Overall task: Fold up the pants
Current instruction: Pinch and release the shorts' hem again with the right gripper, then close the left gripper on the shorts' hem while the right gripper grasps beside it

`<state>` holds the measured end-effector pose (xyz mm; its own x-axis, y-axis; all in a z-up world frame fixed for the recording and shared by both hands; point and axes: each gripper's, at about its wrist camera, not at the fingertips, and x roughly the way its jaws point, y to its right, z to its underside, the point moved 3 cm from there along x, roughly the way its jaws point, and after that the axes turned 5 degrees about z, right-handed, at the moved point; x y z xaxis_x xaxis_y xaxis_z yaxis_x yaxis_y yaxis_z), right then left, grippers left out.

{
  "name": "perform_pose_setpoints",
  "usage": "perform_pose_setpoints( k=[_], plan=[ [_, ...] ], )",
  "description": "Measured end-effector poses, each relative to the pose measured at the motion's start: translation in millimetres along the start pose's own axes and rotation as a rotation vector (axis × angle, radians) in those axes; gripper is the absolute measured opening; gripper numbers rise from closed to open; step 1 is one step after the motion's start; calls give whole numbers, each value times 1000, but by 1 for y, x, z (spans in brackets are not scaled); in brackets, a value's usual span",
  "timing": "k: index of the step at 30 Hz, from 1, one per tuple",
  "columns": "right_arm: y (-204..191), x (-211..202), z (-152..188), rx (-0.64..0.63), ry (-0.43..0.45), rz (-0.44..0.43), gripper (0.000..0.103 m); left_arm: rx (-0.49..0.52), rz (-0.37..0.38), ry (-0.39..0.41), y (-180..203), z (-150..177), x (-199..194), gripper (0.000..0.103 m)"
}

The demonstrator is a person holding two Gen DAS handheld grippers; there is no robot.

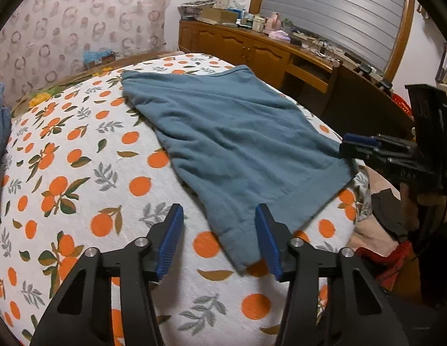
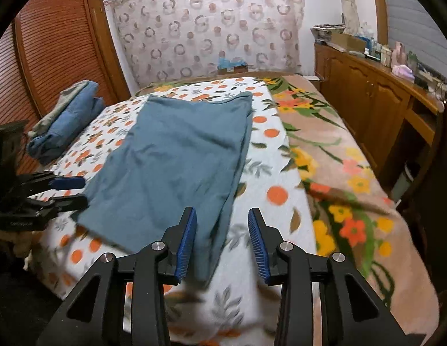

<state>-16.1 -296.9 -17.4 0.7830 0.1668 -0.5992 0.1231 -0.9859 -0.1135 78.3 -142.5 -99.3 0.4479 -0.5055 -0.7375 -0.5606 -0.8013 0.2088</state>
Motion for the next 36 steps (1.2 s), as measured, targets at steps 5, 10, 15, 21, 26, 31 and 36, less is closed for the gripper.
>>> perform_pose_setpoints(
  k=[5,10,15,21,26,31,36],
  plan=[
    [-1,-7,9,14,-14,-16,39,2,-1,-14,3,3,3,51],
    [-4,-1,11,5,-42,-16,39,-17,1,-26,0,4,6,55],
    [-1,-3,11,18,-36,-16,39,-19,0,-27,0,4,6,57],
    [-4,-4,14,8,-23,-12,38,-22,27,-28,2,8,4,56],
    [-5,-3,16,10,-18,-16,33,-14,43,-30,8,8,4,50],
    [-6,-2,16,12,-13,-33,24,-13,55,-28,8,8,5,36],
    [-10,-3,14,6,1,-63,11,-10,75,-14,10,7,3,19]
  ],
)
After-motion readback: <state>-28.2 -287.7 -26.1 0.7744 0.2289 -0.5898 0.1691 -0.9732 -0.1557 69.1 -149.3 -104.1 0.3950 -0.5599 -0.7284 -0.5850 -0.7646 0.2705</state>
